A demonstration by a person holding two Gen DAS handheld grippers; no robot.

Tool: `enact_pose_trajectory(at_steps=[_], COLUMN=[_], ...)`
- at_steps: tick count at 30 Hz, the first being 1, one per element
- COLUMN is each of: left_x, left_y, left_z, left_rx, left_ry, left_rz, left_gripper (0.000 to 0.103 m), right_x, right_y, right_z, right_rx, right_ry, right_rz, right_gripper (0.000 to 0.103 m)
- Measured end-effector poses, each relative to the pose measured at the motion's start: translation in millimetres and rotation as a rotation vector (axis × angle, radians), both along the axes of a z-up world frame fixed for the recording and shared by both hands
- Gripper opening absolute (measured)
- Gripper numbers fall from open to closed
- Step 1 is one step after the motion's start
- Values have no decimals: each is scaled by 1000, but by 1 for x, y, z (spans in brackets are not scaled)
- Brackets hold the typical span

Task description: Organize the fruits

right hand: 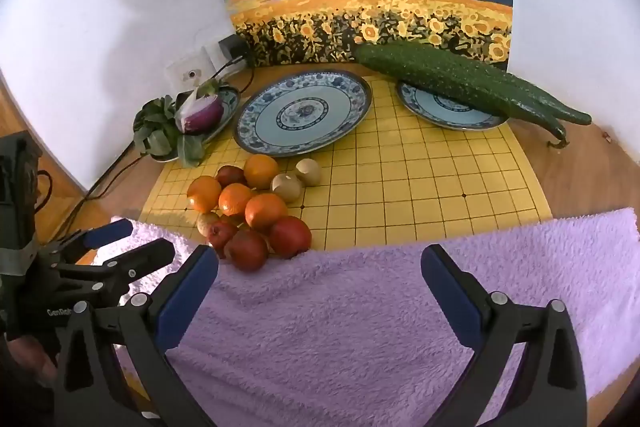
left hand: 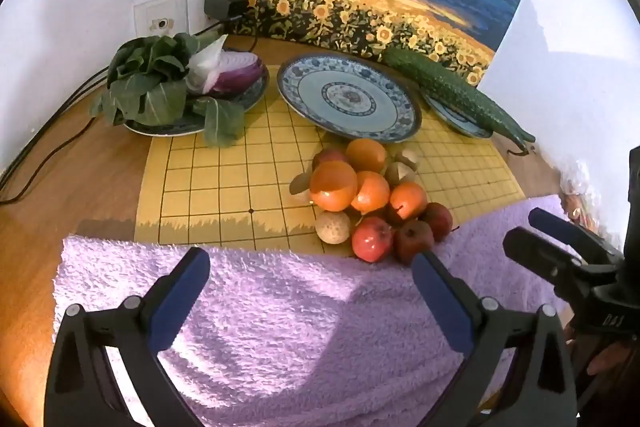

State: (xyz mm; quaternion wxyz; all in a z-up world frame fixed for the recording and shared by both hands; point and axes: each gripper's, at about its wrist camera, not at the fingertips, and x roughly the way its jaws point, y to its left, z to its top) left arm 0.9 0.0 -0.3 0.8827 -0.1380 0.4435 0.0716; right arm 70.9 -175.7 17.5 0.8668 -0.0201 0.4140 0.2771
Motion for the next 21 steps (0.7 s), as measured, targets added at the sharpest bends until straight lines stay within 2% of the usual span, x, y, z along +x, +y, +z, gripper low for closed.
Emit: enact_pose_trajectory(at_steps=[21], left_x=[9], left_y=[-1], left_z=[0], left_rx=[-9], left_ry=[-4], left_rz=[-12], left_gripper=[103], right_x=[1], right_y=[11], right_z=[-6], right_rx=[-5], right_ry=[13], right_rz=[2], right_gripper=[103])
